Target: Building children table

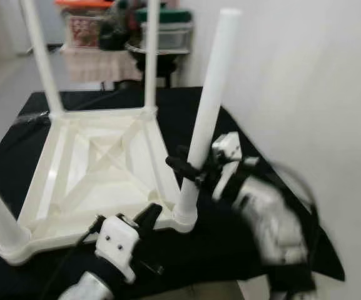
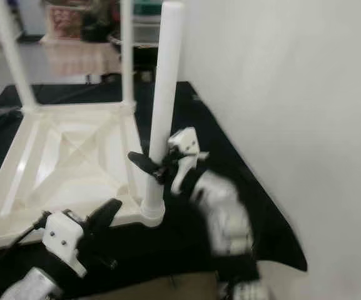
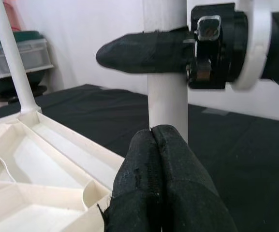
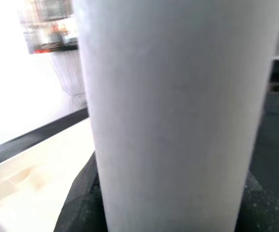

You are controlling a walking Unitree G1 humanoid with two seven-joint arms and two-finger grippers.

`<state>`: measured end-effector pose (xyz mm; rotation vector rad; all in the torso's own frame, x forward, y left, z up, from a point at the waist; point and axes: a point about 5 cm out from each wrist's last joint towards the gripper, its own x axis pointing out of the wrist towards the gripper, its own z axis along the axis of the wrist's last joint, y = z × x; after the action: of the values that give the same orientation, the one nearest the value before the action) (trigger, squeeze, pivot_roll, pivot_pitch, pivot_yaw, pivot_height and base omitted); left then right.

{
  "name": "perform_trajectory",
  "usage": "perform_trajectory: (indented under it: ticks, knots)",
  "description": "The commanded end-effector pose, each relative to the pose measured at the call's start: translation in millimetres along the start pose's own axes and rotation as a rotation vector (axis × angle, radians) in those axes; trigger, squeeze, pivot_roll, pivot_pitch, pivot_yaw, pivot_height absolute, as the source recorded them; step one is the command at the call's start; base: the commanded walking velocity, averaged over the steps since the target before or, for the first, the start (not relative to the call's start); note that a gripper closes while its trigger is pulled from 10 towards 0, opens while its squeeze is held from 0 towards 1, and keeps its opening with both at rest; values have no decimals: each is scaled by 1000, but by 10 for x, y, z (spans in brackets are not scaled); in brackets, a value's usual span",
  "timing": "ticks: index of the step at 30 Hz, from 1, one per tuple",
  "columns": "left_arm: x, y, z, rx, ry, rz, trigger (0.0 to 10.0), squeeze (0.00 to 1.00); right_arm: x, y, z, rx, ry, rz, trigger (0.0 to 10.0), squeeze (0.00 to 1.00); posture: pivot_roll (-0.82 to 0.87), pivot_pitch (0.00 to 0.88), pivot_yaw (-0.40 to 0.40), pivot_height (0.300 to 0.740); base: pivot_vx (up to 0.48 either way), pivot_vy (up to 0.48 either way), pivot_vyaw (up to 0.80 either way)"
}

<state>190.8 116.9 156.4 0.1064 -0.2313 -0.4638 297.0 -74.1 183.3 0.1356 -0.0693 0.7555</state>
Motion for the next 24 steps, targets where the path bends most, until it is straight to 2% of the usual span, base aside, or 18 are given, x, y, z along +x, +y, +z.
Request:
perform_trajectory:
  ticks: [1, 2, 4, 9, 10, 11, 12, 13, 14, 16, 17, 20, 21, 22, 24]
  knots:
    - [-10, -2, 1, -5, 7, -8, 10000, 0, -22, 54, -248, 95, 92, -23, 0, 0, 22, 45, -67, 740, 0, 0, 0]
    - [-9, 3, -3, -5, 9, -8, 10000, 0, -10, 22, -261, 124, 88, -98, 0, 0, 12, 38, -60, 740, 0, 0, 0]
    - [-3, 10, -13, -5, 10, -8, 10000, 0, -5, -108, -281, 109, 114, -120, 0, 0, 23, 36, -72, 740, 0, 0, 0]
    - [0, 11, -16, -3, 10, -4, 10000, 0, -5, -110, -271, 106, 121, -142, 0, 0, 27, 33, -74, 740, 0, 0, 0]
    - [2, 10, -16, -2, 9, -3, 10000, 0, 10, -92, -251, 106, 115, -160, 10000, 0, 27, 32, -74, 740, 0, 0, 0]
    - [2, 10, -16, -2, 9, -3, 10000, 0, 10, -92, -251, 106, 115, -160, 10000, 0, 27, 32, -74, 740, 0, 0, 0]
    - [4, 8, -17, -1, 9, -3, 10000, 0, 47, -59, -198, 161, 76, -139, 10000, 0, 27, 32, -74, 740, 0, 0, 0]
    - [6, 6, -19, -2, 9, -4, 10000, 0, 80, -19, -124, 185, 29, -85, 10000, 400, 22, 27, -70, 740, 0, 0, 0]
    - [9, 3, -20, -3, 8, -6, 10000, 0, 107, 28, -37, 184, -11, -30, 10000, 1000, 22, 26, -69, 740, 0, 0, 0]
    - [12, 0, -22, -5, 8, -8, 10000, 0, 128, 48, 35, 174, -41, 18, 10000, 1000, 18, 24, -66, 740, 0, 0, 0]
    - [16, -10, -24, -7, 8, -10, 10000, 0, 164, 40, 125, 161, -64, 109, 10000, 1000, 19, 21, -68, 740, 0, 0, 0]
    - [16, -19, -24, -8, 7, -11, 10000, 0, 187, 13, 167, 141, -63, 190, 10000, 1000, 21, 21, -69, 740, 0, 0, 0]
    - [14, -23, -24, -8, 7, -11, 10000, 0, 197, 3, 190, 108, -52, 276, 10000, 1000, 22, 20, -70, 740, 0, 0, 0]
    - [12, -30, -24, -9, 7, -10, 10000, 0, 193, -16, 220, 37, -30, 411, 10000, 1000, 24, 20, -72, 740, 0, 0, 0]
    - [12, -30, -24, -9, 7, -10, 10000, 0, 193, -16, 220, 37, -30, 411, 10000, 1000, 24, 20, -72, 740, 0, 0, 0]
